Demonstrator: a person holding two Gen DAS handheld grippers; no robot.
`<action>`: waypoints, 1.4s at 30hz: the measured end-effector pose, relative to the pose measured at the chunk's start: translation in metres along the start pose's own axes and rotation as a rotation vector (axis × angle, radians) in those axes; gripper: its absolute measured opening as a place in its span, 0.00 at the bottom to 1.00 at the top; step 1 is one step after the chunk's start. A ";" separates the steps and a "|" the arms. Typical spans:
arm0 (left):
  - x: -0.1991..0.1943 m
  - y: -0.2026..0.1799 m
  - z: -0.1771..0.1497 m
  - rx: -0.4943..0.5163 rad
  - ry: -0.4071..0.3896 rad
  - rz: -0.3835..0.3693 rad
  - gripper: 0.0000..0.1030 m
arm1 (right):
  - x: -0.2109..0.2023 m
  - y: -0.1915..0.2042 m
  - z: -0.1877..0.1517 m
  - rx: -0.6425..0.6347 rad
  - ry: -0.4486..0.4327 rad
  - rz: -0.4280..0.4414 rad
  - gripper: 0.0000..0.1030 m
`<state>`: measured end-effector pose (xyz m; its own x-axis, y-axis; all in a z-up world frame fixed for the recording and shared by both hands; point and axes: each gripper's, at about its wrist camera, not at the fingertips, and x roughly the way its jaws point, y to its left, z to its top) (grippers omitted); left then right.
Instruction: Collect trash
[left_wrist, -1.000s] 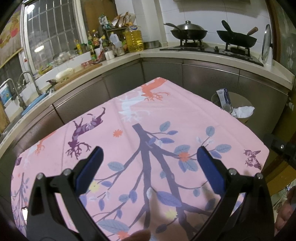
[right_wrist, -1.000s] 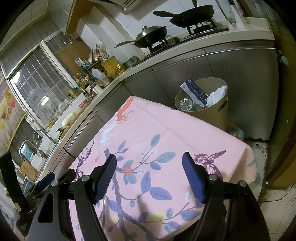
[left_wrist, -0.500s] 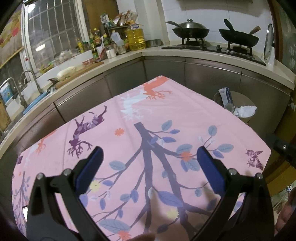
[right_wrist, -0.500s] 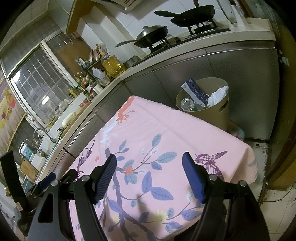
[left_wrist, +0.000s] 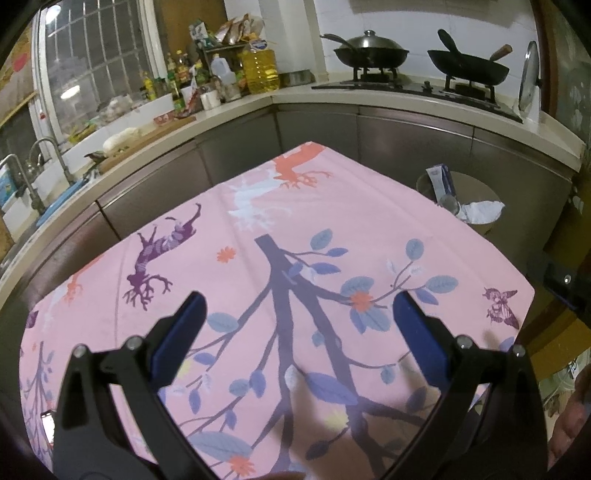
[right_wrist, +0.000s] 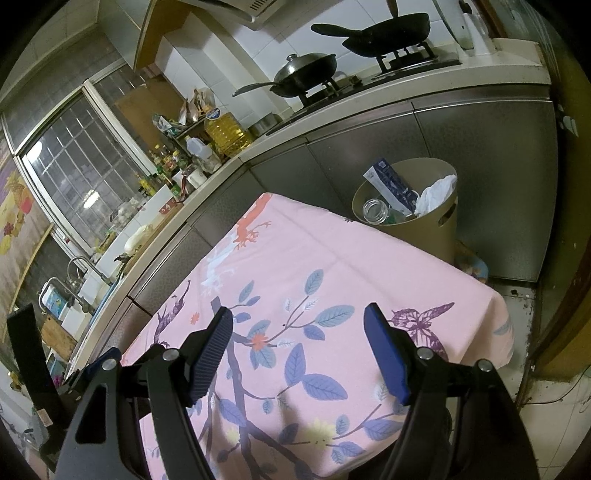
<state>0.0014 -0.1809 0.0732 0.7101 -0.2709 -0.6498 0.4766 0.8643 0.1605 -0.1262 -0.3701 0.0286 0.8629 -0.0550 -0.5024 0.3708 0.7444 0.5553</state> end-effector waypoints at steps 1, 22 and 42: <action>0.000 0.000 -0.001 0.001 0.003 -0.001 0.94 | 0.000 0.000 0.000 0.000 0.000 0.000 0.69; 0.008 -0.003 -0.004 0.007 0.030 -0.007 0.94 | 0.002 0.000 -0.001 0.007 0.008 -0.001 0.69; 0.010 -0.002 -0.004 0.007 0.032 -0.007 0.94 | 0.003 0.000 -0.002 0.011 0.012 -0.001 0.69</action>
<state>0.0054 -0.1835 0.0633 0.6895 -0.2634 -0.6747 0.4854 0.8594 0.1606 -0.1244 -0.3694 0.0257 0.8584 -0.0472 -0.5107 0.3751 0.7370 0.5623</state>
